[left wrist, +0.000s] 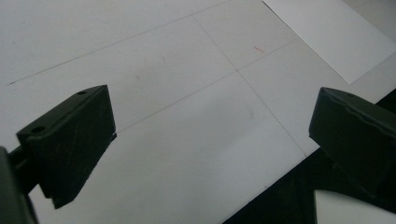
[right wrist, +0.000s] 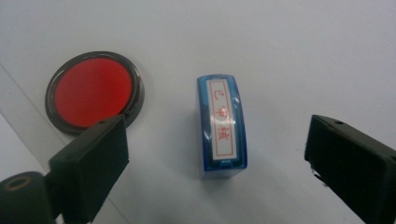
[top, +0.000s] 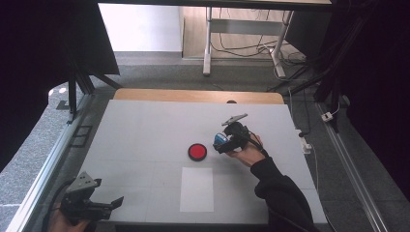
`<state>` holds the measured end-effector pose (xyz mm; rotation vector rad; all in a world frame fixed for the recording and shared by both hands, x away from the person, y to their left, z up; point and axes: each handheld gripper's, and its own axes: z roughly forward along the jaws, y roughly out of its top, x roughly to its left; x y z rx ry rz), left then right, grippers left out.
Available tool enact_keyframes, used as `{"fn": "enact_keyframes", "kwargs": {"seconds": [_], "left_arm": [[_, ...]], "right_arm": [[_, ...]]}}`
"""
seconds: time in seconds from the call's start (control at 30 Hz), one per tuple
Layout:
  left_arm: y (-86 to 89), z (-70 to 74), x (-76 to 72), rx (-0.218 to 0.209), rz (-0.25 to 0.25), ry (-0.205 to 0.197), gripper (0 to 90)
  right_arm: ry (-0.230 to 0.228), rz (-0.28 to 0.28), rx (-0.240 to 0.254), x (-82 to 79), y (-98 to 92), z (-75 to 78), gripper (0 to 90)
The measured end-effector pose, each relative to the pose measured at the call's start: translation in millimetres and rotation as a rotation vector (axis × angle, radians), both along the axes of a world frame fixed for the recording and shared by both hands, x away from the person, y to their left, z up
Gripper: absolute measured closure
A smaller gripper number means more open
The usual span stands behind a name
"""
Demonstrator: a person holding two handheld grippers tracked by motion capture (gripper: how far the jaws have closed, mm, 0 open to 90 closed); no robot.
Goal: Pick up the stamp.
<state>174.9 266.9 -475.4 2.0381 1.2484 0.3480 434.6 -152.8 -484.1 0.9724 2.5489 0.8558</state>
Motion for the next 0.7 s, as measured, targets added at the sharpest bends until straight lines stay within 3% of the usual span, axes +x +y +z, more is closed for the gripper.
{"fn": "enact_keyframes", "kwargs": {"seconds": [0.33,0.37,0.7], "left_arm": [[-0.2,-0.1,0.0,0.0,-0.001,0.001,1.0],[-0.2,-0.1,0.0,0.0,-0.001,0.001,1.0],[-0.6,-0.1,0.1,0.006,-0.002,0.0,1.1]], "right_arm": [[-0.002,0.03,-0.012,8.4,5.4,1.1,31.8],[0.0,0.04,-0.012,9.3,6.0,1.7,38.2],[0.025,0.054,-0.008,11.3,5.3,3.2,57.0]]}}
